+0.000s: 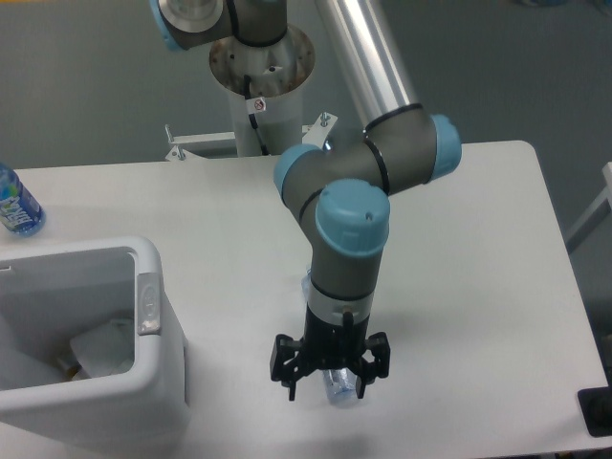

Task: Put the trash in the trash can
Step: 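Move the gripper over the clear plastic water bottle, then lower the gripper and close it around the bottle's middle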

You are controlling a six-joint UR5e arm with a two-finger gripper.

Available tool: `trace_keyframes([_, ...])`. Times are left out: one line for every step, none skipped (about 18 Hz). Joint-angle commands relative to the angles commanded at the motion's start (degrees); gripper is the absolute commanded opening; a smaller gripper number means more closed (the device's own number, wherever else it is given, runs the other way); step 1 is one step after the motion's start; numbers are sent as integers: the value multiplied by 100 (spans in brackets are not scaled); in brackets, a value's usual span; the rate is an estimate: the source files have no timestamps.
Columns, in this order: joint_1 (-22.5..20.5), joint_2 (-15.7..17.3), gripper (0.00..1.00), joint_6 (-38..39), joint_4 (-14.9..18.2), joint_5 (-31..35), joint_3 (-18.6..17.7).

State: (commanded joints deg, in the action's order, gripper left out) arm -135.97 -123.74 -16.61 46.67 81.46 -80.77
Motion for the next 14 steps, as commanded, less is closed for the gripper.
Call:
trace_keyframes([9, -27, 100, 0, 9, 106, -17])
trace_keyframes([9, -70, 100, 0, 9, 168, -44])
trace_keyframes([0, -106, 100, 0, 26, 203, -61])
trace_keyframes([0, -158, 100, 0, 44, 212, -70])
trace_keyframes([0, -202, 100, 0, 53, 264, -97])
trace_keyframes([9, -237, 100, 0, 44, 404, -158])
trace_keyframes([9, -299, 100, 0, 35, 545, -228])
trace_keyframes([0, -352, 100, 0, 35, 624, -237])
trace_keyframes([9, -387, 100, 0, 35, 643, -237])
trace_keyframes([0, -396, 100, 0, 35, 643, -237])
trace_keyframes([0, -431, 100, 0, 35, 652, -246])
trace_keyframes([0, -457, 100, 8, 44, 660, -246])
trace_keyframes([0, -466, 100, 0, 35, 660, -264])
trace_keyframes([0, -475, 100, 0, 44, 660, -272])
